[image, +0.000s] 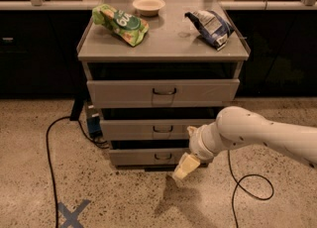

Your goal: Open middle drawer

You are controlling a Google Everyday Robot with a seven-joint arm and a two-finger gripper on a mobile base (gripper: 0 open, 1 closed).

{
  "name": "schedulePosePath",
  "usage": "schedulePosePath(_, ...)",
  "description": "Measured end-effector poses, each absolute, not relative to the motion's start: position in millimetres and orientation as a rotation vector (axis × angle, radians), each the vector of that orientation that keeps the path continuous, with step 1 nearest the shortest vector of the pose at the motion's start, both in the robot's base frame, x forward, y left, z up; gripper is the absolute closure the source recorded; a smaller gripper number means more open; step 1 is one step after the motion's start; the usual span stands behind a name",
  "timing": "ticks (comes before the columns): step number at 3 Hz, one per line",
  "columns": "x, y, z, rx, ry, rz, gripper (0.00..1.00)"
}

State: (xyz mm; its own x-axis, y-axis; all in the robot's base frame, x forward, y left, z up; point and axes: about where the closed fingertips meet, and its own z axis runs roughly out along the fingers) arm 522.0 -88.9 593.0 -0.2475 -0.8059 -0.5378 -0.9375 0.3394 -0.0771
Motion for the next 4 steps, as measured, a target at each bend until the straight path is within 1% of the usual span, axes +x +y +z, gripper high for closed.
schedulePosePath(1, 549.6, -63.2, 572.8, -1.493, 2.064, 0.388, 0.0)
schedulePosePath(2, 583.1, -53.0, 550.2, -1.449, 2.019, 0.402, 0.0)
schedulePosePath(3, 619.5, -58.9, 532.6, -1.43, 2.015, 0.383, 0.0)
schedulePosePath(4, 652.7, -80.9, 526.5, -1.384, 2.037, 0.369, 0.0)
